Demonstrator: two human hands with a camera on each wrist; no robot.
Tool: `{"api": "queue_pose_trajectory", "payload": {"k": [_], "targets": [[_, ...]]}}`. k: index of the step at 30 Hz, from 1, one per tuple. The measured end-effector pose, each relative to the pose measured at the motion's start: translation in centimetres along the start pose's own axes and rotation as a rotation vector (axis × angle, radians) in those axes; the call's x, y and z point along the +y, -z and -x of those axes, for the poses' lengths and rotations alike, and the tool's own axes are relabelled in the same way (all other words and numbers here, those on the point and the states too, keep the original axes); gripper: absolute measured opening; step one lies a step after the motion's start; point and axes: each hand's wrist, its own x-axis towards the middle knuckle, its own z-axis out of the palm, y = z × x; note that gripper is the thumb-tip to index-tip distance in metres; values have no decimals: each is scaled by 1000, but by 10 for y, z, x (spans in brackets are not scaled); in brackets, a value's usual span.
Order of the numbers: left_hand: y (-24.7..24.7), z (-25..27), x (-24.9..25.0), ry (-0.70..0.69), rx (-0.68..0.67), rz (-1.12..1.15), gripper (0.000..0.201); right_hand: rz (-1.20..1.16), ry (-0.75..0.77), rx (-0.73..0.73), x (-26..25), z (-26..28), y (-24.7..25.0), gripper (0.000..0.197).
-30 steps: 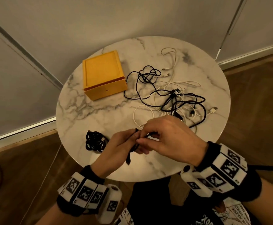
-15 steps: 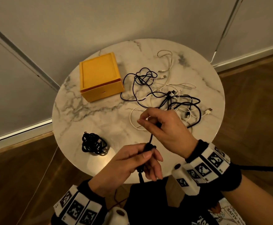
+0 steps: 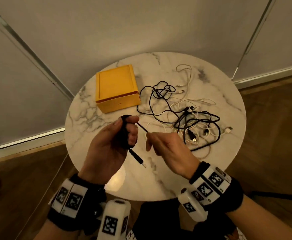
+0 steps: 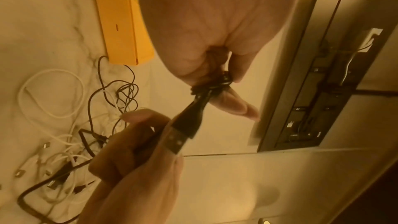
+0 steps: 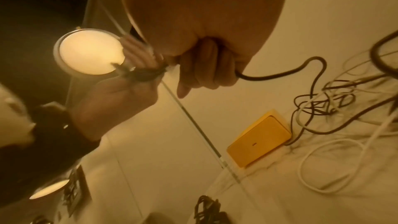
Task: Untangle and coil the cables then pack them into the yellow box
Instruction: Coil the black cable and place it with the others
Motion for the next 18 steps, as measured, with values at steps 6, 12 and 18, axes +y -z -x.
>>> {"api": "queue_pose_trajectory", "payload": {"k": [6,12,18], "targets": [[-2,-3,-1,5,67,173,39,186,2,-74,-8,7,-33,17],[4,-8,-4,-244,135,-14,35,233,-26,-175,-10,8,-32,29],[18,-15,0,-487,214,-406,30,204,75,-222,-21,10,-29,30]]}}
